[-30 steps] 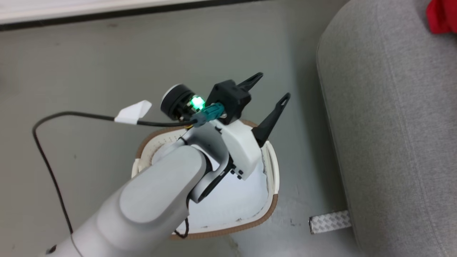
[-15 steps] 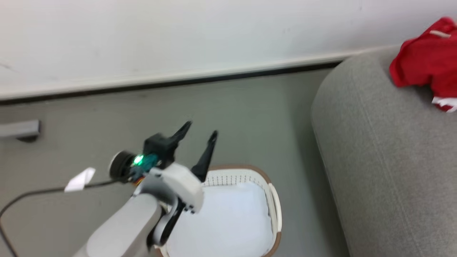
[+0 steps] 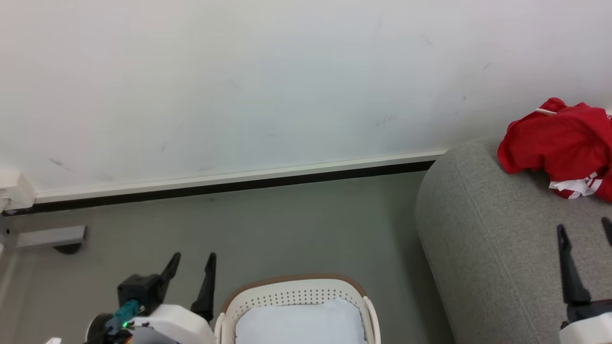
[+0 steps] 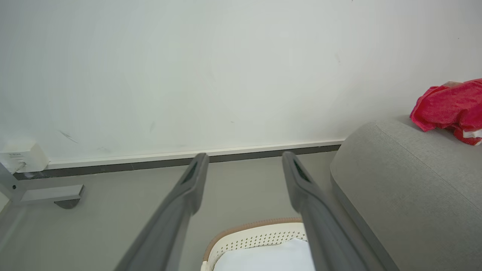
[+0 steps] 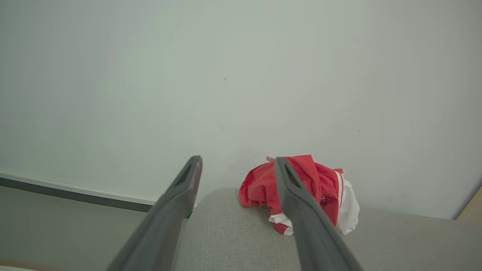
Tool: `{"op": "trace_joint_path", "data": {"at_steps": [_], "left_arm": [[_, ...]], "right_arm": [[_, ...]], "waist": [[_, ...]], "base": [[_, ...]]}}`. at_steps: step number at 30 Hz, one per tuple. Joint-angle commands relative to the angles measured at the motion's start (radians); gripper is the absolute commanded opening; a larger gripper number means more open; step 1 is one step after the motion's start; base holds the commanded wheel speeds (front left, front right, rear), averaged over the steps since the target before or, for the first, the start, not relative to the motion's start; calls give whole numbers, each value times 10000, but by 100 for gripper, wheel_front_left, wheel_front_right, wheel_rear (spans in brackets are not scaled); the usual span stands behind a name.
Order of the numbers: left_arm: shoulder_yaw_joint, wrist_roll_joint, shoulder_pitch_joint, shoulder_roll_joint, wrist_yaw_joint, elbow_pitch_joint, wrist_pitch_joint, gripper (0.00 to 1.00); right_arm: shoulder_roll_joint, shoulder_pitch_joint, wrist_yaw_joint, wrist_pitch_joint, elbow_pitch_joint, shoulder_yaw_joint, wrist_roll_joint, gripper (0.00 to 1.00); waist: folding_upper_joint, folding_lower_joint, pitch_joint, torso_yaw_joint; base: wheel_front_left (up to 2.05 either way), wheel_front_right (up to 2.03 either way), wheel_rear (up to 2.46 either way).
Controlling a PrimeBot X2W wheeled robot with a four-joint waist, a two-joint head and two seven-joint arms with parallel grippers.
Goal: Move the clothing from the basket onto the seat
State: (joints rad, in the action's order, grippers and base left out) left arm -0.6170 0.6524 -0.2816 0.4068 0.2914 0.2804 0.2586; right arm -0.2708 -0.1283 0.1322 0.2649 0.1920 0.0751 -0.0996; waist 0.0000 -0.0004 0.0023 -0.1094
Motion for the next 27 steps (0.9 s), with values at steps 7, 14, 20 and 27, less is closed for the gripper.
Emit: {"op": "trace_joint_path", "data": {"at_steps": [7,14,20,27], "left_arm": [[1594,-749,1735,-181,-257,-710,58,100],[2951,-1615,2918,-700,-1214,-585,60,100],[3960,-2275,3397,-1242,-1794,-402,61,100],[4779,-2973,3528,-1818,-2537,-265,61,100]], "right_arm": [[1068,1333,-29,-9,-219,-390,246,100],[1619,1934,-29,-9,147,-358,478,100],[1808,1810,-28,-9,478,-239,653,100],[1903,1621,-28,-9,624,-247,608,100]], "waist": [[0,4,-291,39],[0,4,-544,149],[0,4,-706,217],[0,4,-747,297]], "base": [[0,0,0],[0,0,0],[0,0,0],[0,0,0]]}}
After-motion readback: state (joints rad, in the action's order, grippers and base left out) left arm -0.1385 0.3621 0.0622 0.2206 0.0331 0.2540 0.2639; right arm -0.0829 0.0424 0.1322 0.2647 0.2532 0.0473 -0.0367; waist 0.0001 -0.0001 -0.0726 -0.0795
